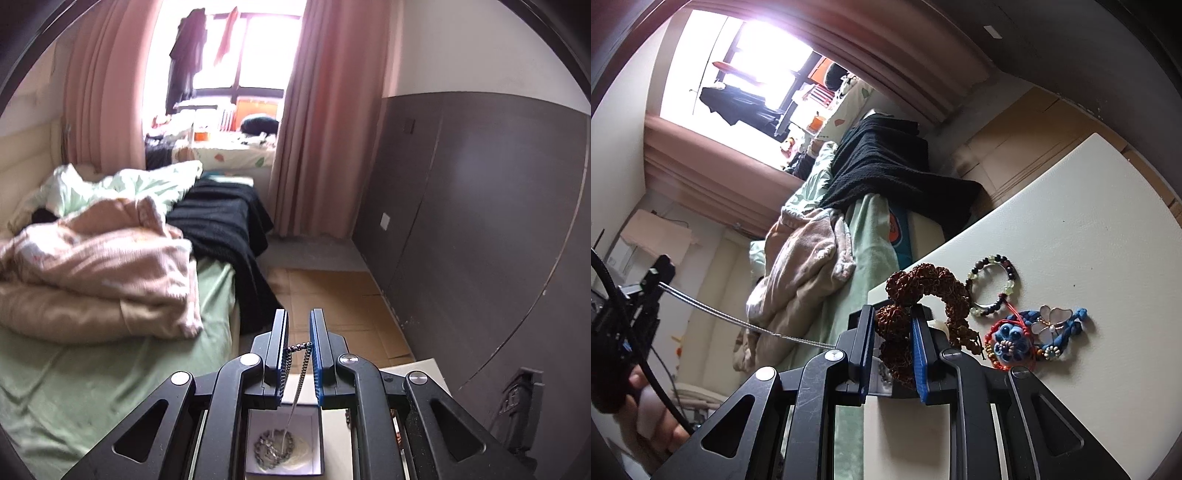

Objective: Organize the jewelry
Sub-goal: 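Lower the rudraksha bracelet into the box and open right while left releases the chain, then move the open left gripper to the red-string bracelet with blue flower beads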

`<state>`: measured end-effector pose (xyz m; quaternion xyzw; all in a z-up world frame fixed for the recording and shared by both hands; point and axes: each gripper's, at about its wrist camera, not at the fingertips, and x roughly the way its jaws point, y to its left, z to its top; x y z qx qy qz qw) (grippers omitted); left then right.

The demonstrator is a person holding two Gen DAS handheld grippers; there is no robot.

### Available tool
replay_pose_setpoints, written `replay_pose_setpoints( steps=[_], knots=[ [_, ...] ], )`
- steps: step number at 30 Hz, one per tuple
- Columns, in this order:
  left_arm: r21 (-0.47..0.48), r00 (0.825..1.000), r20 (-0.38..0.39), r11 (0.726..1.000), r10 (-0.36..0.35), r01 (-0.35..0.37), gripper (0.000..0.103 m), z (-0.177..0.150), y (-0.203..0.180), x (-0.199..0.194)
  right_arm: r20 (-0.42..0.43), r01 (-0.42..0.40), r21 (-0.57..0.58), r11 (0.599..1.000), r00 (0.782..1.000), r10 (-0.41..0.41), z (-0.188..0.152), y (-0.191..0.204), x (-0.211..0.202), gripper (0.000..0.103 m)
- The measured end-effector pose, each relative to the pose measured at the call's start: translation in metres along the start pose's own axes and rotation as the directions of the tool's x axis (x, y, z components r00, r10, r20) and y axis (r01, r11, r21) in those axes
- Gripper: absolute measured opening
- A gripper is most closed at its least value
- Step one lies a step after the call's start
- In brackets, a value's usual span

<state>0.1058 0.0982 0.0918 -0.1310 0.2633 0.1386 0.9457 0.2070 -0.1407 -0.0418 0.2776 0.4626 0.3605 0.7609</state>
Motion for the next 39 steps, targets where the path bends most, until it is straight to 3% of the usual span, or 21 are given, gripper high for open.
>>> replay_pose_setpoints(
  steps=[5, 7, 8, 9, 11, 12, 17, 23, 31, 34, 37, 39],
  knots=[
    [-0.073, 0.997, -0.073, 0.997, -0.028, 0.023, 0.012, -0.031, 0.013, 0.026, 0.0, -0.033, -0.021, 0.999, 0.999, 0.033, -0.004, 0.01, 0.007, 0.021],
    [-0.119, 0.991, -0.113, 0.991, -0.07, 0.057, 0.015, -0.045, 0.021, 0.036, -0.002, -0.042, -0.03, 0.999, 0.999, 0.042, -0.005, 0.014, 0.01, 0.021],
    [-0.15, 0.987, -0.13, 0.986, -0.091, 0.071, 0.029, -0.053, 0.026, 0.041, -0.003, -0.046, -0.036, 0.998, 0.999, 0.046, -0.005, 0.016, 0.012, 0.02],
    [-0.172, 0.985, -0.141, 0.983, -0.096, 0.071, 0.054, -0.059, 0.03, 0.044, -0.004, -0.05, -0.044, 0.998, 0.999, 0.05, -0.006, 0.019, 0.014, 0.02],
    [-0.226, 0.986, -0.129, 0.972, -0.102, 0.071, 0.079, -0.077, 0.043, 0.047, -0.005, -0.059, -0.059, 0.997, 0.998, 0.059, -0.007, 0.024, 0.019, 0.02],
    [-0.241, 0.989, -0.109, 0.968, -0.1, 0.071, 0.082, -0.084, 0.049, 0.045, -0.006, -0.063, -0.066, 0.996, 0.998, 0.063, -0.007, 0.026, 0.021, 0.02],
    [-0.282, 0.985, -0.146, 0.958, -0.091, 0.046, 0.083, -0.095, 0.073, 0.048, -0.024, -0.076, -0.102, 0.992, 0.997, 0.074, -0.016, 0.037, 0.035, 0.021],
    [-0.312, 0.991, -0.115, 0.95, -0.062, 0.023, 0.083, -0.091, 0.099, 0.036, -0.058, -0.079, -0.161, 0.984, 0.996, 0.071, -0.027, 0.053, 0.054, 0.021],
    [-0.344, 0.994, -0.099, 0.939, -0.051, 0.014, 0.083, -0.09, 0.115, 0.029, -0.049, -0.006, -0.264, 0.965, 0.999, -0.008, -0.039, 0.071, 0.07, 0.021],
    [-0.358, 0.994, -0.092, 0.933, -0.057, 0.021, 0.083, -0.089, 0.118, 0.029, -0.084, -0.009, -0.265, 0.964, 0.996, -0.014, -0.042, 0.068, 0.08, 0.021],
    [-0.356, 0.992, -0.103, 0.934, -0.066, 0.025, 0.083, -0.09, 0.118, 0.031, -0.129, -0.003, -0.245, 0.969, 0.991, -0.029, -0.046, 0.061, 0.091, 0.052],
    [-0.346, 0.991, -0.113, 0.938, -0.069, 0.026, 0.083, -0.091, 0.116, 0.033, -0.145, -0.016, -0.236, 0.972, 0.989, -0.019, -0.047, 0.058, 0.091, 0.056]
  ],
)
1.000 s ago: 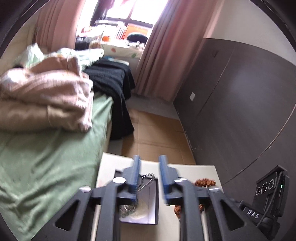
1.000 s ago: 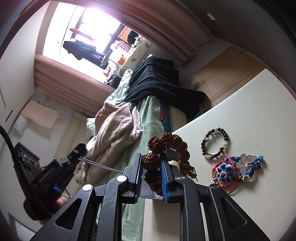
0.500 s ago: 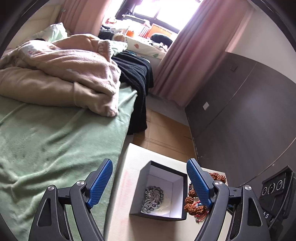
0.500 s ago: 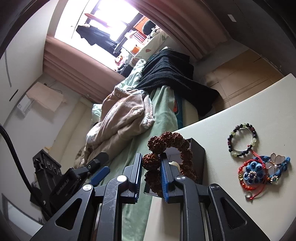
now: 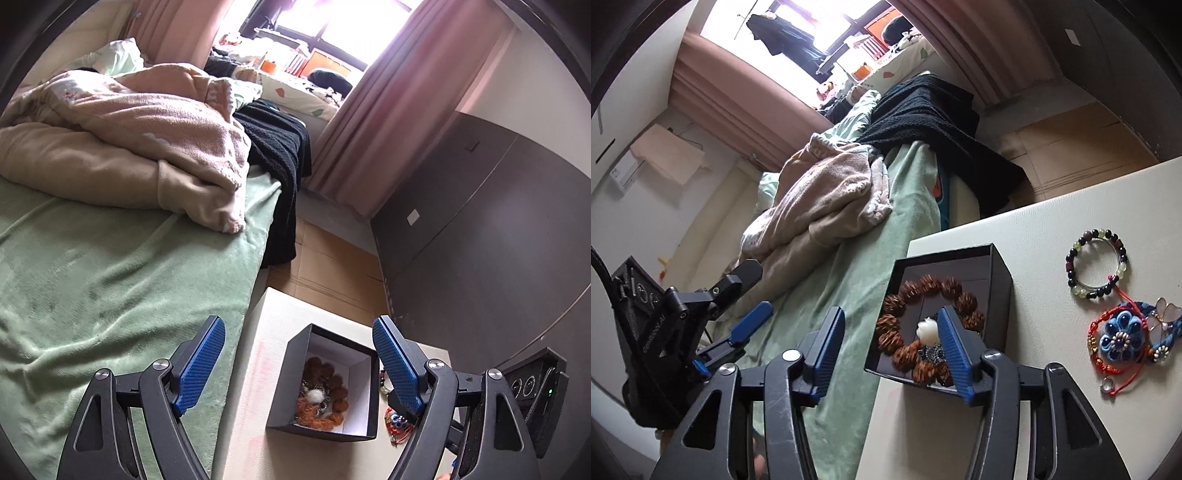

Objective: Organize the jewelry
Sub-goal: 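Move the open left gripper to the red-string bracelet with blue flower beads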

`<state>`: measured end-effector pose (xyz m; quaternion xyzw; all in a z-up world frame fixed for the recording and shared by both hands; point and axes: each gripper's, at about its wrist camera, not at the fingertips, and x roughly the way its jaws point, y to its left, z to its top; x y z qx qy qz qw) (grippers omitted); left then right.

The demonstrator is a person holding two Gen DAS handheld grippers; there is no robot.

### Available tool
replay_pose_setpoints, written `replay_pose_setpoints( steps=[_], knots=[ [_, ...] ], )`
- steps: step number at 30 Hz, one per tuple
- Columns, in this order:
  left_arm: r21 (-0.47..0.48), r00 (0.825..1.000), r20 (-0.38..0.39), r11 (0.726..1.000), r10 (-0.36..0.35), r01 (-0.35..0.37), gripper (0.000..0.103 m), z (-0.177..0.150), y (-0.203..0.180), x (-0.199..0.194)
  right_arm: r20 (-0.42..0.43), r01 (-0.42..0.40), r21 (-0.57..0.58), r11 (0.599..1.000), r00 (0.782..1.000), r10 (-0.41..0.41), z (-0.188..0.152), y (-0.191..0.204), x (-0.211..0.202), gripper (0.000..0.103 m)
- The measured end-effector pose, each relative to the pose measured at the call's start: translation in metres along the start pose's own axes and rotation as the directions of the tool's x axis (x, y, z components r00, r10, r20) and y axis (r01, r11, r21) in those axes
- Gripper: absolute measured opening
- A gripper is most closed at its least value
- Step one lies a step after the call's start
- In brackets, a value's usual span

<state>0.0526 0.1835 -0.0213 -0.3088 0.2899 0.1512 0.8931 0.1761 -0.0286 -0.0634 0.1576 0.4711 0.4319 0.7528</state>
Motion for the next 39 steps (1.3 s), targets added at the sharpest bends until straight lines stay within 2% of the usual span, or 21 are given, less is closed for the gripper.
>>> replay_pose_setpoints(
  steps=[3, 7, 11, 15, 18, 21, 28, 31, 34, 36, 39],
  knots=[
    [0.007, 1.0, 0.001, 1.0, -0.001, 0.001, 0.083, -0.001, -0.001, 0.0, -0.003, 0.011, -0.006, 1.0, 1.0, -0.011, 0.001, -0.002, -0.008, 0.059],
    [0.03, 1.0, -0.014, 0.999, -0.014, 0.015, 0.083, -0.005, -0.01, 0.003, 0.066, 0.036, 0.02, 0.999, 0.997, -0.038, 0.004, -0.013, -0.036, 0.061],
    [0.09, 0.999, -0.03, 0.996, -0.026, 0.028, 0.086, -0.013, -0.027, 0.006, 0.126, 0.112, 0.073, 0.991, 0.985, -0.12, 0.004, -0.03, -0.065, 0.074],
    [0.154, 0.998, -0.048, 0.987, -0.039, 0.046, 0.096, -0.026, -0.045, 0.009, 0.13, 0.12, 0.135, 0.984, 0.982, -0.137, 0.005, -0.045, -0.082, 0.074],
    [0.187, 0.996, -0.074, 0.98, -0.052, 0.065, 0.096, -0.038, -0.06, 0.013, 0.122, 0.134, 0.179, 0.975, 0.98, -0.157, 0.005, -0.057, -0.093, 0.075],
    [0.216, 0.994, -0.086, 0.973, -0.062, 0.079, 0.096, -0.049, -0.073, 0.016, 0.129, 0.154, 0.223, 0.963, 0.974, -0.186, 0.003, -0.068, -0.105, 0.084],
    [0.264, 0.992, -0.108, 0.96, -0.065, 0.092, 0.096, -0.071, -0.102, 0.022, 0.121, 0.184, 0.308, 0.933, 0.965, -0.231, -0.004, -0.098, -0.132, 0.084],
    [0.301, 0.989, -0.129, 0.948, -0.068, 0.104, 0.091, -0.085, -0.117, 0.028, 0.121, 0.201, 0.348, 0.916, 0.959, -0.257, -0.007, -0.109, -0.144, 0.084],
    [0.326, 0.985, -0.159, 0.939, -0.059, 0.109, 0.079, -0.098, -0.13, 0.035, 0.119, 0.224, 0.376, 0.899, 0.951, -0.286, -0.009, -0.119, -0.155, 0.084],
    [0.336, 0.979, -0.193, 0.934, -0.062, 0.125, 0.067, -0.107, -0.139, 0.044, 0.111, 0.234, 0.391, 0.89, 0.948, -0.298, -0.01, -0.125, -0.159, 0.084],
    [0.345, 0.971, -0.232, 0.928, -0.06, 0.14, 0.053, -0.119, -0.148, 0.056, 0.091, 0.221, 0.407, 0.886, 0.956, -0.28, -0.01, -0.132, -0.162, 0.084]
  ],
)
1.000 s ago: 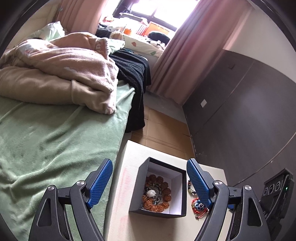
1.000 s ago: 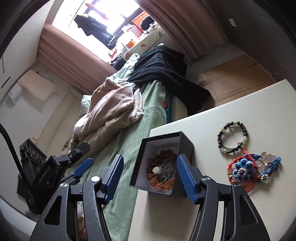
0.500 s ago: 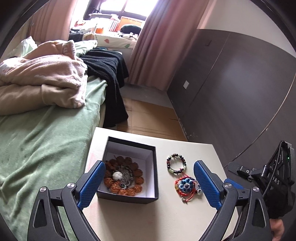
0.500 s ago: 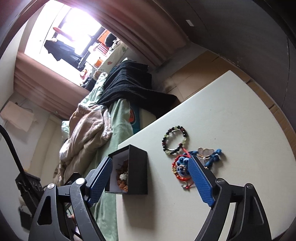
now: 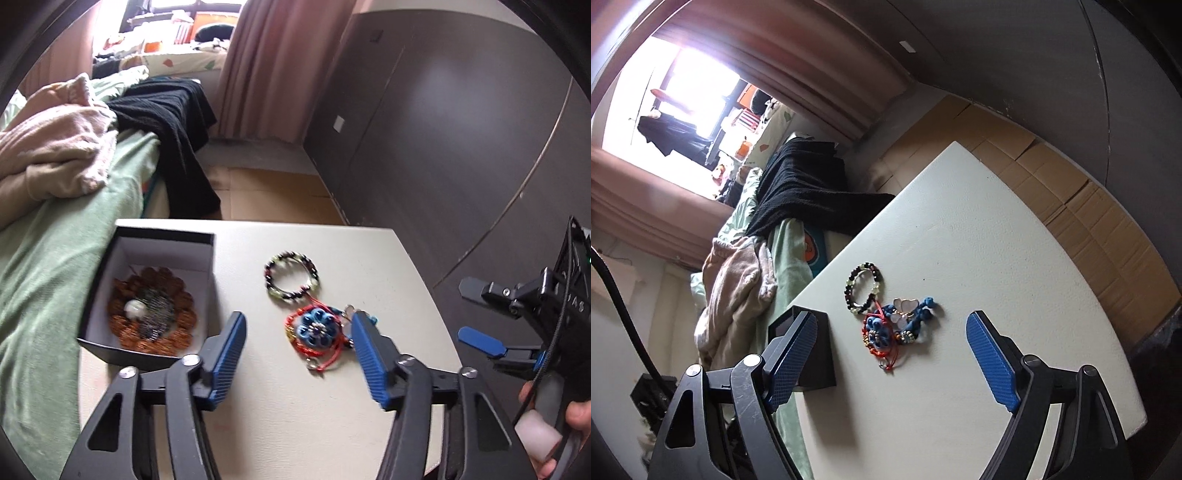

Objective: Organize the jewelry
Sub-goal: 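Move the open left gripper to the red-string bracelet with blue flower beads, then close the left gripper on the red string and lift the bracelet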

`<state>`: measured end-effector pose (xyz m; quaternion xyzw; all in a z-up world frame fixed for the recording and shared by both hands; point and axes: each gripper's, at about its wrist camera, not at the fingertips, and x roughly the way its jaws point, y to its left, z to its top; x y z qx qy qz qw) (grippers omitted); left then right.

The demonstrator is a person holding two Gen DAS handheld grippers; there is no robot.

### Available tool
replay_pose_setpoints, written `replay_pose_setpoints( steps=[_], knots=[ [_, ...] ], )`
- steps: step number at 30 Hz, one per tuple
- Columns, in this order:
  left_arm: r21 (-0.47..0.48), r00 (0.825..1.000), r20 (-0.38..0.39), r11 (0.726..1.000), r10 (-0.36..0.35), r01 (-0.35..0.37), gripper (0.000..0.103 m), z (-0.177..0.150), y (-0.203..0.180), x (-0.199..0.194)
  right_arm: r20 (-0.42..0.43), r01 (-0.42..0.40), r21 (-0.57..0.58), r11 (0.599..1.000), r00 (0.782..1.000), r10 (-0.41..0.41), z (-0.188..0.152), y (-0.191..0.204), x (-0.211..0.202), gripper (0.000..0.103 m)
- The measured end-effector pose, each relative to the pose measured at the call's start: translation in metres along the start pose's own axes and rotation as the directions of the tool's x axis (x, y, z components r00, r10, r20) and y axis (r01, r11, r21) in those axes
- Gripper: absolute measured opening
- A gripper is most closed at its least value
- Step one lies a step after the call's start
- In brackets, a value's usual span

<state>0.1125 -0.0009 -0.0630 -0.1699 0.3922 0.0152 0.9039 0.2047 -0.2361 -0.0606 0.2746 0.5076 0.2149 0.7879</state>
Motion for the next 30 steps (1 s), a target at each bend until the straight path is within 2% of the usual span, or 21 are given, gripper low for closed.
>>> replay_pose_setpoints(
  steps=[2, 7, 13, 18, 23, 25, 27, 28, 29, 30],
  knots=[
    [0.018, 1.0, -0.023, 1.0, 0.008, -0.007, 0.049, -0.004, -0.007, 0.01, -0.013, 0.002, 0.009, 1.0, 1.0, -0.001, 0.004, -0.005, -0.001, 0.084],
    [0.087, 0.996, -0.072, 0.995, 0.045, -0.039, 0.049, -0.015, -0.025, 0.035, -0.029, 0.002, 0.048, 0.999, 1.0, 0.0, 0.01, -0.021, -0.008, 0.084],
    [0.179, 0.993, -0.091, 0.982, 0.082, -0.065, 0.049, -0.027, -0.045, 0.054, -0.009, -0.008, 0.073, 0.997, 1.0, 0.009, 0.017, -0.031, -0.02, 0.084],
    [0.236, 0.987, -0.128, 0.97, 0.095, -0.062, 0.049, -0.034, -0.053, 0.074, -0.007, -0.02, 0.093, 0.995, 1.0, 0.021, 0.02, -0.038, -0.023, 0.084],
    [0.265, 0.986, -0.109, 0.96, 0.128, -0.095, 0.048, -0.035, -0.054, 0.083, -0.011, -0.024, 0.105, 0.994, 1.0, 0.025, 0.02, -0.041, -0.026, 0.084],
    [0.311, 0.982, -0.096, 0.942, 0.16, -0.123, 0.047, -0.039, -0.06, 0.085, -0.016, -0.024, 0.105, 0.994, 1.0, 0.026, 0.02, -0.041, -0.025, 0.084],
    [0.36, 0.975, -0.079, 0.918, 0.208, -0.167, 0.036, -0.043, -0.066, 0.086, -0.022, -0.02, 0.1, 0.995, 0.999, 0.023, 0.019, -0.04, -0.023, 0.084],
    [0.355, 0.971, -0.074, 0.916, 0.227, -0.187, 0.031, -0.042, -0.064, 0.085, -0.028, -0.018, 0.095, 0.995, 0.999, 0.02, 0.019, -0.039, -0.022, 0.084],
    [0.341, 0.967, -0.073, 0.918, 0.243, -0.204, 0.018, -0.04, -0.06, 0.084, -0.033, -0.014, 0.089, 0.996, 0.999, 0.017, 0.019, -0.038, -0.021, 0.084],
    [0.325, 0.969, -0.082, 0.926, 0.232, -0.194, 0.015, -0.038, -0.054, 0.083, -0.041, -0.011, 0.083, 0.997, 0.999, 0.014, 0.018, -0.037, -0.019, 0.084]
  ],
)
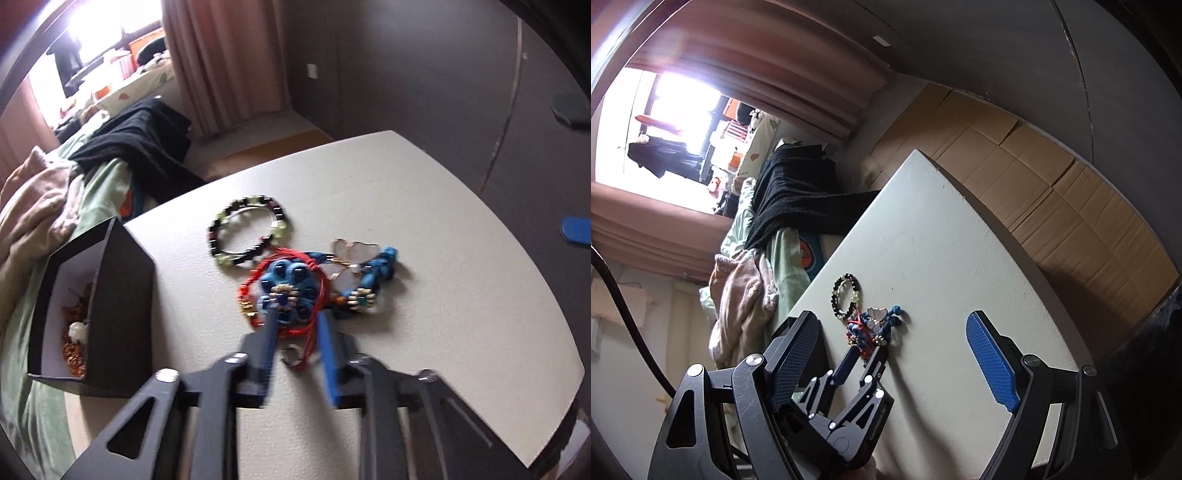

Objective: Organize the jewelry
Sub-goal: 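Close the left gripper on the red string and lift the bracelet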

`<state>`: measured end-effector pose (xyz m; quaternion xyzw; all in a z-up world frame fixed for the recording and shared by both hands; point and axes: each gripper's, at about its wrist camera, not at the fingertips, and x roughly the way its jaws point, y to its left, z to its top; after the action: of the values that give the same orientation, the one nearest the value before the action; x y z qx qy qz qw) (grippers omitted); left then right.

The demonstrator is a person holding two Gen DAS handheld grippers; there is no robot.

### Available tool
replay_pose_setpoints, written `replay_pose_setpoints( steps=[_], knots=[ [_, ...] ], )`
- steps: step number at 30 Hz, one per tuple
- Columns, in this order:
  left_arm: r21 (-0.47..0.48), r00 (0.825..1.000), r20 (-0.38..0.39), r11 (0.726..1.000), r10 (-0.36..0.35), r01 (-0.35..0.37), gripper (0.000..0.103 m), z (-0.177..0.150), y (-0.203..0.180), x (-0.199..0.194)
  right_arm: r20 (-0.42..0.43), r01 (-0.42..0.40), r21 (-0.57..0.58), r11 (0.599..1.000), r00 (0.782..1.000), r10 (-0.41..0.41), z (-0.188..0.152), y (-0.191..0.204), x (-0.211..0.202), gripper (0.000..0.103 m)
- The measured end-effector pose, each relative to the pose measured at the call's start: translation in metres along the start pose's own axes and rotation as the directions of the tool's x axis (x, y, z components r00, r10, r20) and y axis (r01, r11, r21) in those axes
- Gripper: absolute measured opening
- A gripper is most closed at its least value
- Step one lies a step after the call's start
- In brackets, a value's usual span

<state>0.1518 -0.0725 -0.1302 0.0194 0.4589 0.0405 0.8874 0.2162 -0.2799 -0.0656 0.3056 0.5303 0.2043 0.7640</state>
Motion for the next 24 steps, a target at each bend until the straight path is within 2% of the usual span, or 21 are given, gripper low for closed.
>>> replay_pose_setpoints(
  steps=[2, 3, 6, 13, 24],
  knots=[
    [-0.042, 0.998, -0.009, 0.997, -0.062, 0.062, 0.011, 0.001, 0.013, -0.001, -0.013, 0.005, -0.014, 1.0, 1.0, -0.005, -0.001, 0.003, 0.004, 0.084],
    [-0.05, 0.997, -0.012, 0.996, -0.074, 0.073, 0.003, 0.001, 0.015, -0.001, -0.018, 0.007, -0.02, 1.0, 1.0, -0.008, -0.002, 0.005, 0.006, 0.084],
    [-0.08, 0.995, -0.004, 0.992, -0.098, 0.097, 0.002, 0.002, 0.025, -0.009, -0.027, 0.016, -0.044, 0.999, 0.999, -0.017, -0.005, 0.01, 0.01, 0.084],
    [-0.173, 0.979, 0.067, 0.965, -0.19, 0.199, 0.002, 0.011, 0.049, -0.037, -0.048, 0.03, -0.072, 0.997, 0.998, -0.034, -0.009, 0.019, 0.023, 0.084],
    [-0.231, 0.96, 0.175, 0.939, -0.219, 0.256, 0.002, 0.02, 0.081, -0.075, -0.094, 0.071, -0.172, 0.983, 0.992, -0.089, -0.02, 0.04, 0.058, 0.081]
  ],
)
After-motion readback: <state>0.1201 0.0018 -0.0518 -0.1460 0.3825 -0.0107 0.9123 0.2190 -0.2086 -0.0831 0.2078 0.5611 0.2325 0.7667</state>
